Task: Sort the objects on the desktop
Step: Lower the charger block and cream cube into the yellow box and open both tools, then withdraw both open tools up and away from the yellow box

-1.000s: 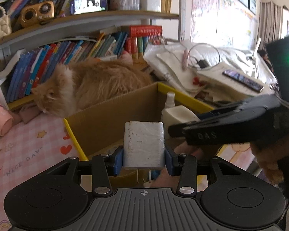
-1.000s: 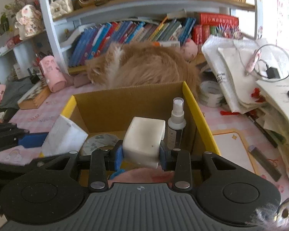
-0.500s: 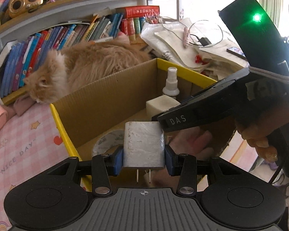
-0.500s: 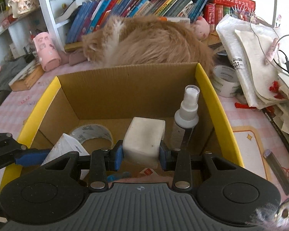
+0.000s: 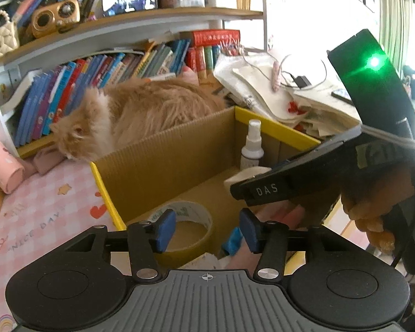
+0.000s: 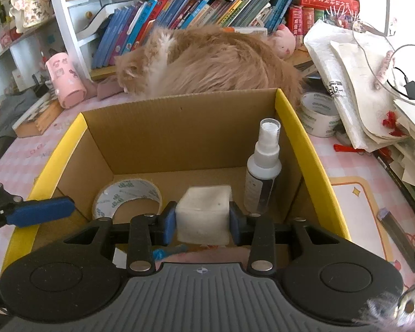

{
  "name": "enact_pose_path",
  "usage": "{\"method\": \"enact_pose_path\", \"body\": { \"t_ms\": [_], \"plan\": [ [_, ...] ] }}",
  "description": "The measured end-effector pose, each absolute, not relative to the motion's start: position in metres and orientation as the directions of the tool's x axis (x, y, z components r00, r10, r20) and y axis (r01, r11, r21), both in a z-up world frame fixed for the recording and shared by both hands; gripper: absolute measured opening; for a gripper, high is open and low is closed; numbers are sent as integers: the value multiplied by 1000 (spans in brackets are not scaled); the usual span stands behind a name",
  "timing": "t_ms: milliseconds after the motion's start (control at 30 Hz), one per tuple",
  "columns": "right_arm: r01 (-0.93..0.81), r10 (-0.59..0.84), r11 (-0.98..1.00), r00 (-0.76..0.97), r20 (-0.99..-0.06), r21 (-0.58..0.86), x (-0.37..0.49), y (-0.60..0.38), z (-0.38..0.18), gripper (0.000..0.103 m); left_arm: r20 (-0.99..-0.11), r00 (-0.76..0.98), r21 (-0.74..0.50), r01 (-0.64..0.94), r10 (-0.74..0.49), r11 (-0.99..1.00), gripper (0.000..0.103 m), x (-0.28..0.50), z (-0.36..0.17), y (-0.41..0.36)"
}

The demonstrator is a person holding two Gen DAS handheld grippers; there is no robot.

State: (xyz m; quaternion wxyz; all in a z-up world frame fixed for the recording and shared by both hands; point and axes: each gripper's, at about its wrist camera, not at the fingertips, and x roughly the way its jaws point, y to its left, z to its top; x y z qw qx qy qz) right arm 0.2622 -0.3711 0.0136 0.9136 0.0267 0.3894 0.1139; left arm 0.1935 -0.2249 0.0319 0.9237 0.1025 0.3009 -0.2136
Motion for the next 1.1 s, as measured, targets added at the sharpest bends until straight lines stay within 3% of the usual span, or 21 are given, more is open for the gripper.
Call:
{"method": "enact_pose_path", "body": {
  "t_ms": [167, 300, 1100],
  "plan": [
    [-183, 234, 972, 684, -691, 148, 256, -374, 17, 38, -555, 765, 64, 430, -325, 901, 64, 180, 44, -219],
    [-194, 237, 971, 713, -660, 139, 250, -372, 23, 52, -525, 794, 63, 395, -307, 916, 70, 168, 52, -211],
    [-212, 227, 973, 819, -527, 90, 166, -333, 72, 52, -474, 859, 20, 229, -193, 973, 80, 92, 68, -112]
  ]
}}
